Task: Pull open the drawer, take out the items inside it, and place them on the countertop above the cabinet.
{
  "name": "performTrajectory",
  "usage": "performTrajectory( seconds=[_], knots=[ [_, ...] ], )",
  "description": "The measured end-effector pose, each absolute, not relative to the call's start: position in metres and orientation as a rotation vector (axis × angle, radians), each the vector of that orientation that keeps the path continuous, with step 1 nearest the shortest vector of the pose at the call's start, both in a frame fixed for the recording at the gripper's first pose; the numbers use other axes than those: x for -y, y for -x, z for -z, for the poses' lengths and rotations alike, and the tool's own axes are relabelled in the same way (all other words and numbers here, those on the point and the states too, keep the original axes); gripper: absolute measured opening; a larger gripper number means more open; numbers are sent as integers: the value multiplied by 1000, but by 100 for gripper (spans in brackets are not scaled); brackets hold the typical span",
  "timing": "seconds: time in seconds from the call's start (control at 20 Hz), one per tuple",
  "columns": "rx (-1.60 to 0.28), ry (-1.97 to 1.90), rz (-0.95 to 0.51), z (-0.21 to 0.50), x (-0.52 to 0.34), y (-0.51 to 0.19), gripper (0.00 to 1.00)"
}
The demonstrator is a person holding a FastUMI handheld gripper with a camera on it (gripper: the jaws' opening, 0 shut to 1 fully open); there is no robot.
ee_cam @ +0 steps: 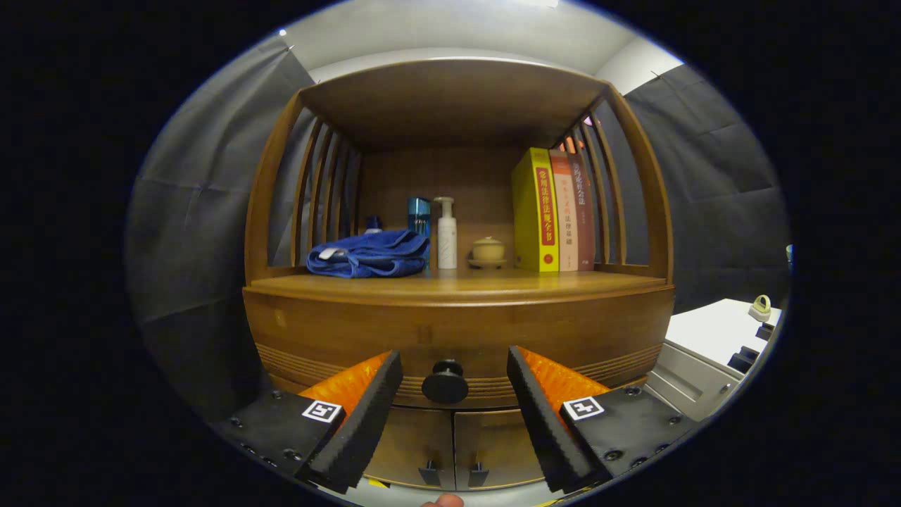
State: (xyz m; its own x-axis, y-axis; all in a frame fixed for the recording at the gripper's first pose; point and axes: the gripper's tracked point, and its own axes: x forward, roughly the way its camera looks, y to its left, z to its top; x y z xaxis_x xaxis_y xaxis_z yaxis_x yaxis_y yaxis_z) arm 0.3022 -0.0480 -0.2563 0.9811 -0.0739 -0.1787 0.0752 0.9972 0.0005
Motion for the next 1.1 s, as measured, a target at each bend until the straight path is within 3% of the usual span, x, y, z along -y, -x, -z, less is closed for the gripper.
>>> performTrajectory(
  seconds=[0.15, 0.9, 1.1],
  knots=[
    [-212, 12, 53, 279, 41, -312, 98],
    [-227, 23, 112, 291, 52, -329, 35],
    [-249, 13, 112, 288, 49, -306, 35]
  ],
)
